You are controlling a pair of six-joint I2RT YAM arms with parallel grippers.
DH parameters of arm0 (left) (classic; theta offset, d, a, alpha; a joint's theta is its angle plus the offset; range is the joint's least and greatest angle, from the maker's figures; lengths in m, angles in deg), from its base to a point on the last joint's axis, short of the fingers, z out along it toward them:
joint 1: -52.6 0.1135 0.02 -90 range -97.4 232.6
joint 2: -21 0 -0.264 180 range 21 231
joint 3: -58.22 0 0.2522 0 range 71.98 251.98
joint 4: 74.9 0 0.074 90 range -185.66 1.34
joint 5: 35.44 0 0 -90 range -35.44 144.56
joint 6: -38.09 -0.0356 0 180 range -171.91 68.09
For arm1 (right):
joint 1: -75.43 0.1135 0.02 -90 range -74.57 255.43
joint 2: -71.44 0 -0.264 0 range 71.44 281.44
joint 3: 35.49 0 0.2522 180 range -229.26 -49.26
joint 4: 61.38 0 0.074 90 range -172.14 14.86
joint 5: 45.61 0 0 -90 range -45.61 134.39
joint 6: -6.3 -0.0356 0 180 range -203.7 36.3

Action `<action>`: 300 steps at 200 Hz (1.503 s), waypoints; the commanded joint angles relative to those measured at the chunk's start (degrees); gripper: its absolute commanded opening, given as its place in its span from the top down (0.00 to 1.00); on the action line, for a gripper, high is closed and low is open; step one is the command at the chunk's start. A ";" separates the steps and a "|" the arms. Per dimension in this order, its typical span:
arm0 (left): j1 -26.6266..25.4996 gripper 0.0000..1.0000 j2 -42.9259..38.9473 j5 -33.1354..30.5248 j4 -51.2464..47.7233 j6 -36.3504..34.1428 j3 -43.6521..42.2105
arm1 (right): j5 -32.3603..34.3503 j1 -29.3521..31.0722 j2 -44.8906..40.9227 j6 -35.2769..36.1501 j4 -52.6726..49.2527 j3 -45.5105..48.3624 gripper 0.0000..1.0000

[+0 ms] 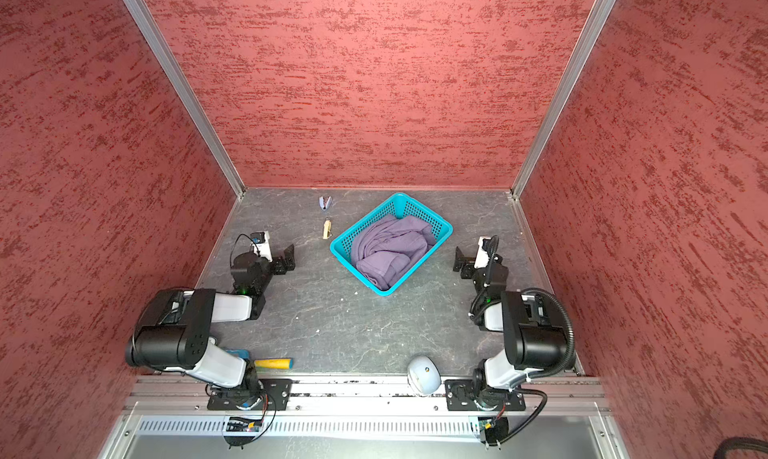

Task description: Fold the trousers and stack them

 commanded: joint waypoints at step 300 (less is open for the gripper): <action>-5.42 0.01 -16.36 -10.58 -22.13 -0.01 7.45 | 13.19 3.23 -16.43 -7.91 -30.63 -13.79 0.01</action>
